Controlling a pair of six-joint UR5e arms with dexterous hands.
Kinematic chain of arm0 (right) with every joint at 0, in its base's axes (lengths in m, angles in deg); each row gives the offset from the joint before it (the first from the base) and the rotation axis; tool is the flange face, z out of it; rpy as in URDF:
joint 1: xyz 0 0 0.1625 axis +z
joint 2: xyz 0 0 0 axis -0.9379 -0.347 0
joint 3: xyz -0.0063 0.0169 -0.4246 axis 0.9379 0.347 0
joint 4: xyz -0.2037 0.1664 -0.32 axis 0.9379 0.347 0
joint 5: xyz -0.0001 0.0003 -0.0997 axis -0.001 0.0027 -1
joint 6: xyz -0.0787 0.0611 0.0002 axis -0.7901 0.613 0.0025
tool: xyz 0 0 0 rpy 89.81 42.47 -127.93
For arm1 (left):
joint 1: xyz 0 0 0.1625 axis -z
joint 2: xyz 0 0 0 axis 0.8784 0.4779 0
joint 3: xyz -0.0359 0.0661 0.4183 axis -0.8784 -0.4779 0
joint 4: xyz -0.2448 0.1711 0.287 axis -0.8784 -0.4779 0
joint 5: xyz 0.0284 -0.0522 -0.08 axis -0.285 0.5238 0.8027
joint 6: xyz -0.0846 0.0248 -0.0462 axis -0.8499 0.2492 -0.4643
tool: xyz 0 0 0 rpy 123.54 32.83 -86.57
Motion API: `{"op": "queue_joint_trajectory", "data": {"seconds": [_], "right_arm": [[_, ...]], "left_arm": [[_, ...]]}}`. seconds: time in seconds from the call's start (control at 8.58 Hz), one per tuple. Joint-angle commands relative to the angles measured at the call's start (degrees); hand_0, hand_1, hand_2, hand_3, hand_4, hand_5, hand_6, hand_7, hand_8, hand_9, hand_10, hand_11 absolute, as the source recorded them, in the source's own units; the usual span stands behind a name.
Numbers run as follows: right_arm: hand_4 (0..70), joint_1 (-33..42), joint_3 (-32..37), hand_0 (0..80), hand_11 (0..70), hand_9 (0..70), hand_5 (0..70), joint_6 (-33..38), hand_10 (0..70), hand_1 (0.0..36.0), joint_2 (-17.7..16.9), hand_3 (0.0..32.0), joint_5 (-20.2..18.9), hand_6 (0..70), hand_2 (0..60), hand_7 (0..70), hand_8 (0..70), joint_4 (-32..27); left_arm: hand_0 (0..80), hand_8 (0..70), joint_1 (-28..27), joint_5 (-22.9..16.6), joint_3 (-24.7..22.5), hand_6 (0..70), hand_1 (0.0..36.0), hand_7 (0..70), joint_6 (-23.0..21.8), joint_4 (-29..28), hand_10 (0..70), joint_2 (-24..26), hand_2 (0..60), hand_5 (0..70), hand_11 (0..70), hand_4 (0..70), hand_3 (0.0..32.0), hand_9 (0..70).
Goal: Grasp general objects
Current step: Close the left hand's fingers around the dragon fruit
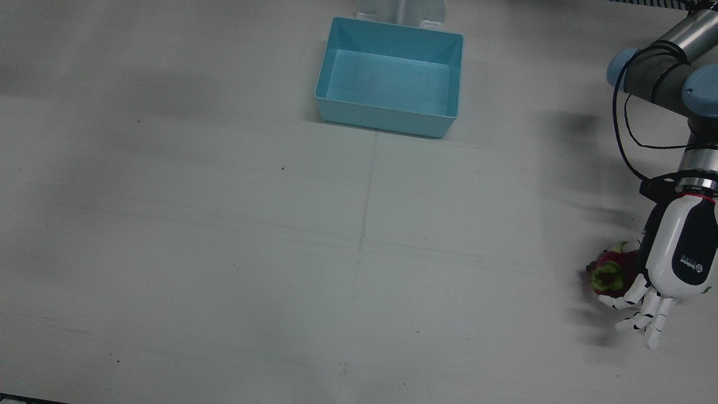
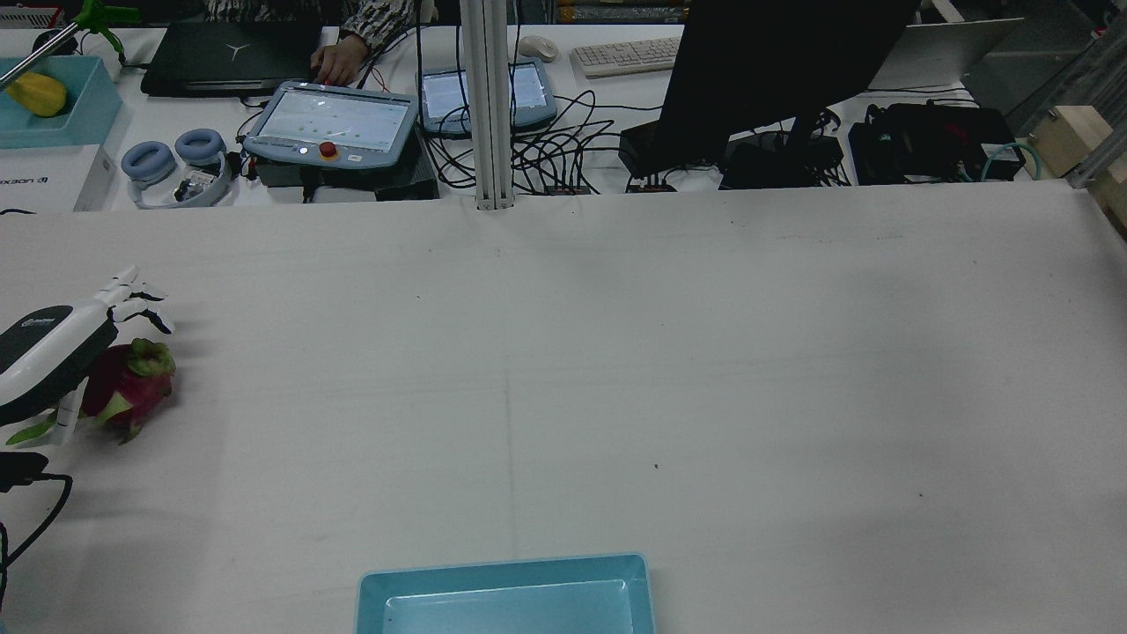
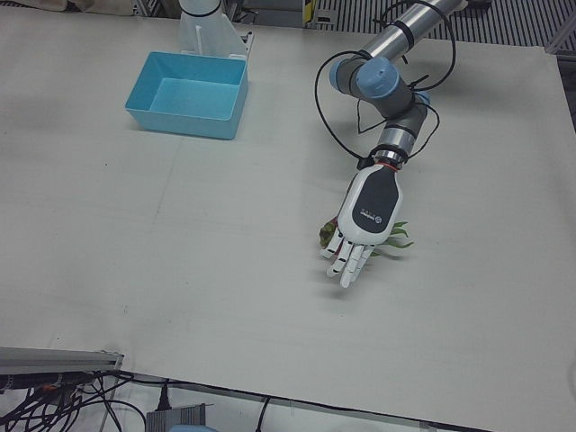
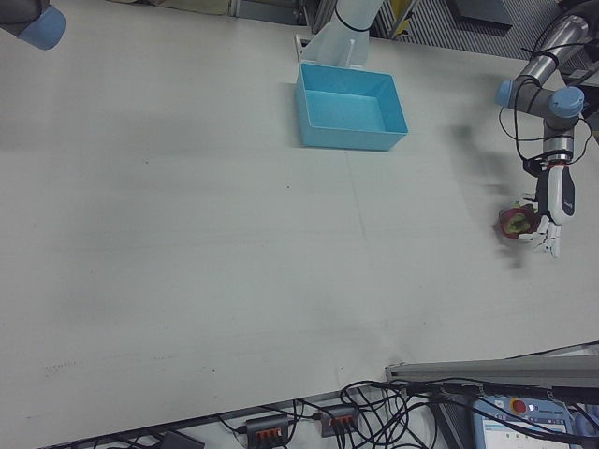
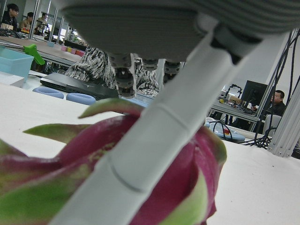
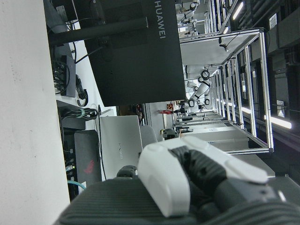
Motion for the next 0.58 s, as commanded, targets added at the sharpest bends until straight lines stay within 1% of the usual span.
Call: {"op": "queue_joint_trajectory", "data": {"seconds": [0.0,0.12,0.47], "right_arm": [[0.0,0.0,0.0,0.0,0.0,0.0,0.0,0.0,0.0,0.0,0.0,0.0,0.0,0.0,0.0,0.0,0.0,0.0],[0.0,0.0,0.0,0.0,0.0,0.0,0.0,0.0,0.0,0.0,0.0,0.0,0.0,0.0,0.0,0.0,0.0,0.0],[0.0,0.0,0.0,0.0,0.0,0.0,0.0,0.0,0.0,0.0,0.0,0.0,0.0,0.0,0.0,0.0,0.0,0.0]], "left_arm": [[80.0,0.0,-0.4,0.2,2.6,0.0,36.0,32.6,-0.1,0.0,0.0,1.8,60.0,70.0,0.0,0.0,0.0,5.1],[80.0,0.0,-0.4,0.2,2.8,0.0,36.0,34.6,0.2,-0.1,0.0,1.9,60.0,70.0,0.0,0.0,0.0,5.5],[80.0,0.0,-0.4,0.2,5.0,0.0,36.0,35.0,0.2,-0.8,0.0,2.4,60.0,70.0,0.0,0.0,0.0,5.6]]}}
